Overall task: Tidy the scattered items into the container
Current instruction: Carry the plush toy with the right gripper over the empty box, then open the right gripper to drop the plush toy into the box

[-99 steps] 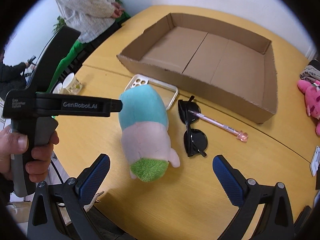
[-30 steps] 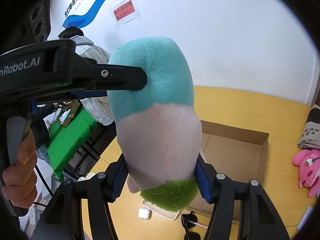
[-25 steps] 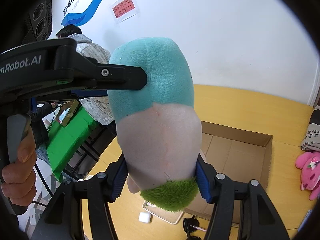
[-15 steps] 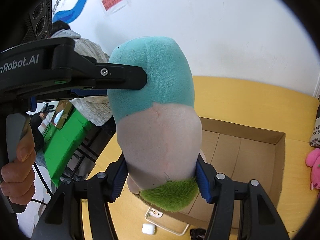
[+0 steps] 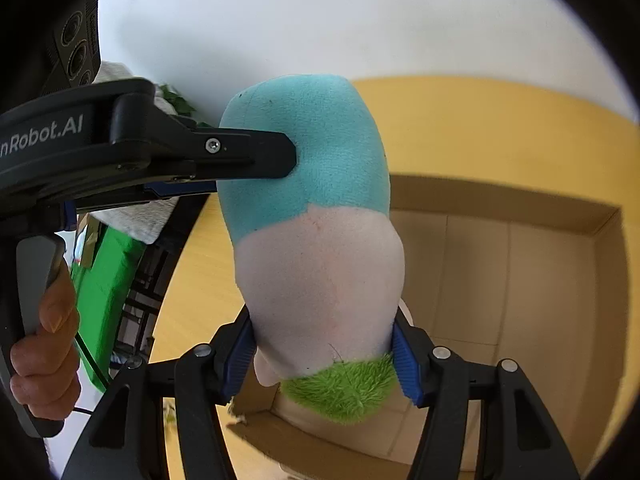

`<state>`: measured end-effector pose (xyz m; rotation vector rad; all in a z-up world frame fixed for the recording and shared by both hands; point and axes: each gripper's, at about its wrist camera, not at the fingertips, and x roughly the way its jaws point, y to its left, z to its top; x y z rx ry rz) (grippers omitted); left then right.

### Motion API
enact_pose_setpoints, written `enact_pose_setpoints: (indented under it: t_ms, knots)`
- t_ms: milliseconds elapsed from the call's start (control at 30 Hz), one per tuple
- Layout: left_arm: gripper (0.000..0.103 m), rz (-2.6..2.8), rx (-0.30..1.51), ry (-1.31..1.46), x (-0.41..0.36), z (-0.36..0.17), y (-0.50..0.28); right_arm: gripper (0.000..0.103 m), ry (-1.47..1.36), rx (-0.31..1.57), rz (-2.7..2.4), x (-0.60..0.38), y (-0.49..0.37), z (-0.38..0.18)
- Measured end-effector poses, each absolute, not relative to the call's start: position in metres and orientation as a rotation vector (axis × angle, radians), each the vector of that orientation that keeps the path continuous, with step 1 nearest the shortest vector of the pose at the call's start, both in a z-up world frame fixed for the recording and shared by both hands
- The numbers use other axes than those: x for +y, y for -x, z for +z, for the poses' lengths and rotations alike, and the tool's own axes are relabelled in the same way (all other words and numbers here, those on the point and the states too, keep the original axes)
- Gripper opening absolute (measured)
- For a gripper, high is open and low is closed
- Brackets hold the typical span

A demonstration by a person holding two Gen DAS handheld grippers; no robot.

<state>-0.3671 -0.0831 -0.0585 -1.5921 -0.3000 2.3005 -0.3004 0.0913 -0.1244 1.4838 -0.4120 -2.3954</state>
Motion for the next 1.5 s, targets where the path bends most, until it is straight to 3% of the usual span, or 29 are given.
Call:
enact_pose_setpoints:
  t_ms: [500, 567, 733, 967, 1100, 1300, 1500]
  knots:
    - [0.063, 2.167, -0.159, 1.798, -0.077, -0.173, 0.44, 0.06, -1.68, -0.849, -2.287, 0.082, 0.338, -0.23]
    - [0.07, 2.179, -0.148, 1.792, -0.074, -0.173, 0.444, 0.063, -1.662, -0.881, -2.289, 0.083, 0.339, -0.229]
    - [0.074, 2.188, -0.189, 1.782, -0.083, -0.16, 0.444, 0.08, -1.642, -0.931, -2.263, 0.086, 0.336, -0.228]
    - [0.078, 2.277, -0.22, 1.69, -0.099, -0.114, 0.415, 0.081, -1.604, -0.798, -2.331, 0.081, 0.318, -0.2]
    - [0.085, 2.309, -0.2, 1.642, -0.109, -0.102, 0.37, 0.081, -1.559, -0.692, -2.386, 0.114, 0.299, -0.183]
    - [0.085, 2.173, -0.225, 1.751, -0.11, -0.148, 0.288, 0.081, -1.529, -0.599, -2.442, 0.197, 0.201, -0.161]
    - [0.085, 2.073, -0.327, 1.964, -0.11, -0.209, 0.231, 0.081, -1.778, -0.534, -2.532, 0.306, 0.123, -0.195]
